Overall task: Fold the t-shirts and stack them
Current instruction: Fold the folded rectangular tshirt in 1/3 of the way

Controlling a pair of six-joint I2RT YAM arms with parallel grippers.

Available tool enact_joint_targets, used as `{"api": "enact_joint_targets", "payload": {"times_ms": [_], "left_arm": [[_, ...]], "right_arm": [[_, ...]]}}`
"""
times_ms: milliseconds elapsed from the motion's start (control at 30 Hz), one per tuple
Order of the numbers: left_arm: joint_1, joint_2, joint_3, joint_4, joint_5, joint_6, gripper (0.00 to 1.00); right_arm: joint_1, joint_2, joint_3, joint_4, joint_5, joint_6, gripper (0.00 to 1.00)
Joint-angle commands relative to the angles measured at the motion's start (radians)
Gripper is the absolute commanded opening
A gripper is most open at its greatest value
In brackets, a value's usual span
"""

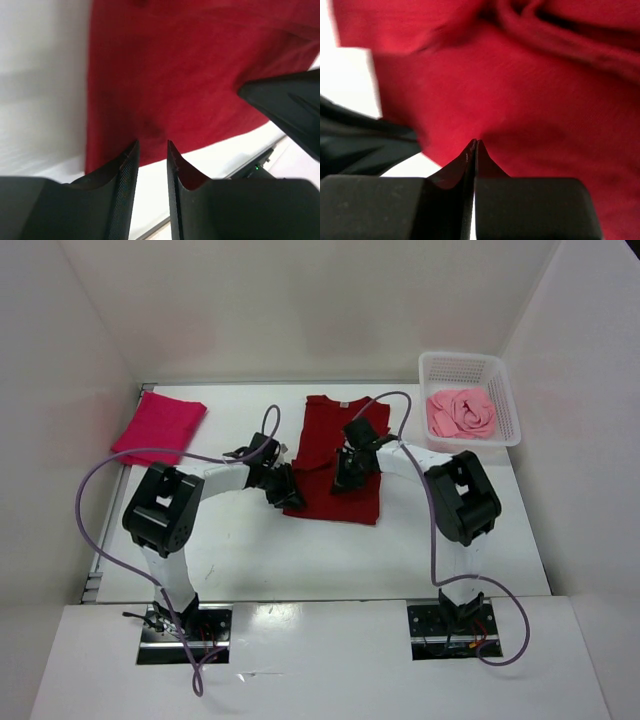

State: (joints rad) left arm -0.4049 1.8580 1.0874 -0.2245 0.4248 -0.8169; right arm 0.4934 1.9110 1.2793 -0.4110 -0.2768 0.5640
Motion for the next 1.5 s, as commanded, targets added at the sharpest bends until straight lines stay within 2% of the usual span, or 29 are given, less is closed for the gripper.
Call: {"api": "enact_joint_targets", "payload": {"times_ms": [0,267,433,633,700,767,933,1067,1100,1233,1333,1433,1467], "left_arm": [[0.003,0.016,-0.015,0.053,-0.030,-0.010,0.35],[-0.006,0.017,-0.099,0.043,-0.054,-0.001,0.35],[-0.026,-0.031,-0.123,0.021,-0.043,-0.010,0.35],[-0.026,-0.149,-0.063,-0.068,-0.054,-0.001,0.36],[-0.026,-0.177,-0.043,-0.087,-0.063,-0.001,0.40],[-0.017,-0.215,-0.030,-0.098,-0.063,-0.001,0.43],[0.063,-0.253,-0.092,-0.098,-0.054,0.022,0.47],[0.109,-0.200,-0.122,-0.084,-0.044,0.045,0.49],[0.109,-0.174,-0.123,-0.084,-0.025,0.056,0.50],[0.118,-0.091,-0.109,-0.072,0.029,0.084,0.53],[0.118,-0.069,-0.100,-0.061,0.041,0.093,0.53],[0.118,-0.045,-0.100,-0.061,0.032,0.104,0.52],[0.118,-0.034,-0.100,-0.061,0.020,0.104,0.52]], "right_arm": [[-0.012,0.042,0.077,0.055,0.027,0.008,0.00],[-0.012,0.124,0.107,0.196,0.186,0.039,0.00],[-0.024,0.157,0.181,0.296,0.368,0.048,0.00],[-0.081,0.204,0.460,0.193,0.401,0.039,0.00],[-0.081,0.150,0.456,0.163,0.390,0.025,0.00],[-0.081,0.064,0.416,0.134,0.346,0.014,0.01],[-0.081,-0.166,0.077,0.147,0.182,0.034,0.03],[-0.102,-0.340,-0.170,0.147,0.101,0.089,0.03],[-0.119,-0.374,-0.261,0.156,0.085,0.117,0.06],[-0.157,-0.521,-0.431,0.156,0.030,0.158,0.37],[-0.157,-0.532,-0.518,0.156,0.018,0.182,0.38],[-0.157,-0.500,-0.549,0.141,0.005,0.201,0.46],[-0.157,-0.500,-0.566,0.141,0.022,0.201,0.52]]}}
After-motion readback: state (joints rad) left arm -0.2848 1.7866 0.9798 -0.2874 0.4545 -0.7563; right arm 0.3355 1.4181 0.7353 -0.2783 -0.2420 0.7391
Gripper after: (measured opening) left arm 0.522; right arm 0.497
